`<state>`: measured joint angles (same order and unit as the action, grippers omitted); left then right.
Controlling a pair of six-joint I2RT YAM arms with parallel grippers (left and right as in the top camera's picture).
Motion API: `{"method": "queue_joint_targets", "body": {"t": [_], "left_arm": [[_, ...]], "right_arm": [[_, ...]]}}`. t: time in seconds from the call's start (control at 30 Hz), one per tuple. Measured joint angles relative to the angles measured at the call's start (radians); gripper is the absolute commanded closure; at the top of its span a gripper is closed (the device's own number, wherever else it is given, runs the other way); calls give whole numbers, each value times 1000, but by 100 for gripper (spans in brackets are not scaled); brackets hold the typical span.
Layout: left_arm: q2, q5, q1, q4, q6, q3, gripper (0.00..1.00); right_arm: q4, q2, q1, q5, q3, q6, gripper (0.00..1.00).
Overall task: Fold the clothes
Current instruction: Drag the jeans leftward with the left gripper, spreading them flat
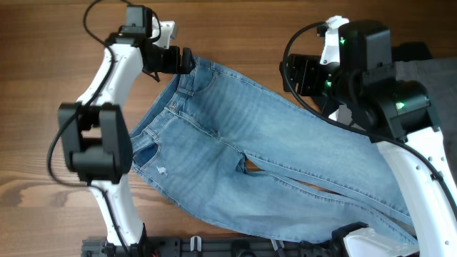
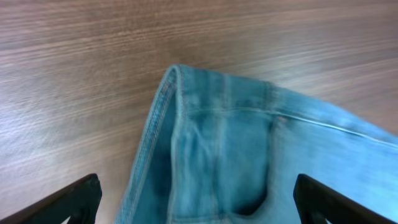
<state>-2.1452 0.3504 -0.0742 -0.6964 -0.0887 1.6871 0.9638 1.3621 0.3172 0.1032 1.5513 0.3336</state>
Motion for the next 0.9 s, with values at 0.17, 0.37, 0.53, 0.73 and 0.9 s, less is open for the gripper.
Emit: {"method": "queue_joint_targets", "body": {"t": [0.17,0.37,0.53,0.73,0.9], "left_arm": [[-126,85,1,146,-44,1,44],[-159,197,1,185,-37,1,96],[-159,213,10,142,-11,7,96],[102,-35,447,38,155,133,19],[183,7,686,-44,174,163,0]], "right_arm": [[25,48,0,0,0,4,12],[29,87,0,0,0,22,12],[35,87,0,0,0,22,12],[43,87,0,-8,0,22,12],[40,98,0,-19,0,22,12]]}}
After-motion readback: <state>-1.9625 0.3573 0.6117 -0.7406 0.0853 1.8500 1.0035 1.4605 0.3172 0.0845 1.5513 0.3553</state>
